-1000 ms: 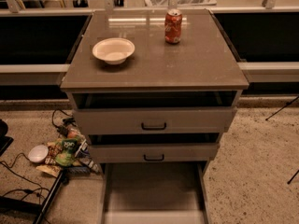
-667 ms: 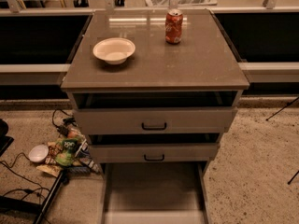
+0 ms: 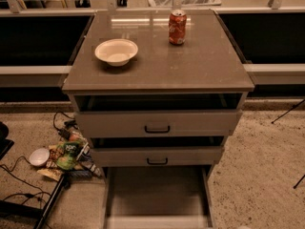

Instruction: Close bottom drawer

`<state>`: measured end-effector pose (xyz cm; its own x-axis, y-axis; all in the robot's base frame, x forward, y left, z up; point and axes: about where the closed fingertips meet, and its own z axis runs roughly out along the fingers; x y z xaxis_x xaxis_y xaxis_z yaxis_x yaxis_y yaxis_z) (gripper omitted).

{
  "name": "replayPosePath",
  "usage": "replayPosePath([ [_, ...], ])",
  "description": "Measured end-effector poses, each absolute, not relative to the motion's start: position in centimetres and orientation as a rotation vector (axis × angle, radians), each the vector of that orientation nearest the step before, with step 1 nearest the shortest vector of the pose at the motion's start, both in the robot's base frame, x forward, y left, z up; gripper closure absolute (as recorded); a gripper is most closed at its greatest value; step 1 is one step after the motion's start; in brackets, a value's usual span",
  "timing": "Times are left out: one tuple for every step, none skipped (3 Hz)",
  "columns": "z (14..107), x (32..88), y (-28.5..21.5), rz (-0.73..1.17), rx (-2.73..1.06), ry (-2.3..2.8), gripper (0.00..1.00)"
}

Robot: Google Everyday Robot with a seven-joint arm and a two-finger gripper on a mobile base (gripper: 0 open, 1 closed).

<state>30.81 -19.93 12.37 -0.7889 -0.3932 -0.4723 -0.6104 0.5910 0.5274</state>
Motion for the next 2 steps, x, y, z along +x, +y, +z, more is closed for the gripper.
replayPosePath([
  [13.1, 34.4, -18.9, 0.994, -0.844, 2.468, 1.0],
  [13.7, 38.6, -17.1, 0.99, -0.877, 2.426, 1.0],
])
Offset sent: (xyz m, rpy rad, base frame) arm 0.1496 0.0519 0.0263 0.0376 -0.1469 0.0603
